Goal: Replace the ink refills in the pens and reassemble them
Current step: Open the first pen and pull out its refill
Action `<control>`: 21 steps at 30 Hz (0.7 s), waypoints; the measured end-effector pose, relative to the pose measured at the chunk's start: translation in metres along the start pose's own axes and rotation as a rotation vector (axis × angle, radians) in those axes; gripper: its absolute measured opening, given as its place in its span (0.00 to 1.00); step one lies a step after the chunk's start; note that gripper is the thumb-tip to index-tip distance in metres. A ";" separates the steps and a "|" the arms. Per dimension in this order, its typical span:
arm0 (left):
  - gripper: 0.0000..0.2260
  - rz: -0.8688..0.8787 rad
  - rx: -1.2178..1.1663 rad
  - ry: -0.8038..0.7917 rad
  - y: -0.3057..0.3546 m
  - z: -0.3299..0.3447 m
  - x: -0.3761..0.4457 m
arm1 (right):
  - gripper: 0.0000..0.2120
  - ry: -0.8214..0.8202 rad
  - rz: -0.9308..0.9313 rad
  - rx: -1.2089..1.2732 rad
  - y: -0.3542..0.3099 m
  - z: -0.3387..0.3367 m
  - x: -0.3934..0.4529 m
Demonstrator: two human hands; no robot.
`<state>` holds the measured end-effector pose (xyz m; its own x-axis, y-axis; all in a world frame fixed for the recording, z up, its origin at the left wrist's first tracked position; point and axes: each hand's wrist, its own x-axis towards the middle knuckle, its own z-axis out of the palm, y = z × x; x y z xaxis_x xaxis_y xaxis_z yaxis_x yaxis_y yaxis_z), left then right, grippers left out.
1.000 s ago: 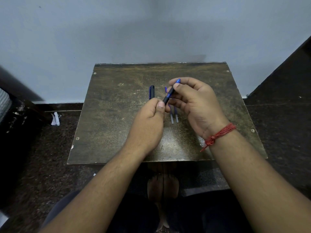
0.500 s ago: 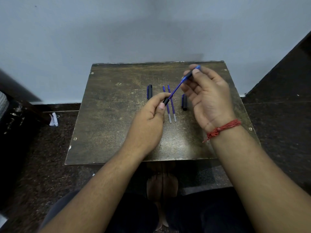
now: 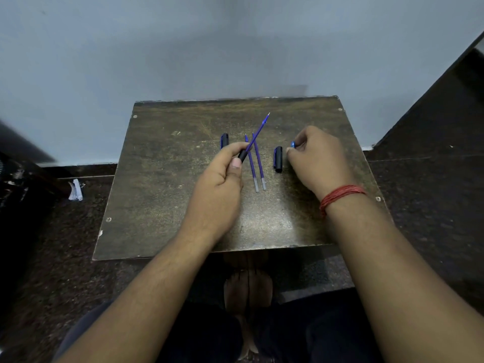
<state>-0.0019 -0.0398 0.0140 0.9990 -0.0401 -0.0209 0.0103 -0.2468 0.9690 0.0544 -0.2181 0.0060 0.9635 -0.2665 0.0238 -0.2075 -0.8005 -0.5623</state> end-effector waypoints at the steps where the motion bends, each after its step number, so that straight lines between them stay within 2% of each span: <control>1: 0.14 -0.005 0.000 0.002 0.000 0.000 0.000 | 0.04 -0.025 0.004 -0.026 0.000 0.001 0.000; 10: 0.14 0.004 0.024 0.012 -0.004 -0.001 0.002 | 0.08 -0.079 0.021 -0.073 0.000 0.002 0.001; 13: 0.14 -0.002 0.014 0.004 -0.002 -0.001 0.001 | 0.04 0.000 -0.016 -0.008 -0.002 -0.004 -0.001; 15: 0.14 -0.006 0.018 0.000 0.000 -0.001 0.000 | 0.03 0.122 -0.062 0.106 -0.009 -0.010 -0.004; 17: 0.14 -0.003 0.013 -0.003 -0.001 -0.002 0.000 | 0.05 0.163 -0.064 0.307 -0.019 -0.011 -0.009; 19: 0.14 0.004 0.019 0.007 -0.002 -0.001 0.001 | 0.10 0.066 -0.013 0.515 -0.030 -0.006 -0.018; 21: 0.14 0.018 0.024 0.012 -0.001 -0.001 0.002 | 0.14 -0.102 0.031 0.667 -0.038 0.001 -0.028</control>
<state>-0.0003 -0.0385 0.0136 0.9995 -0.0329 0.0001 -0.0090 -0.2693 0.9630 0.0358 -0.1797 0.0263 0.9768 -0.2057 -0.0599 -0.1178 -0.2821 -0.9521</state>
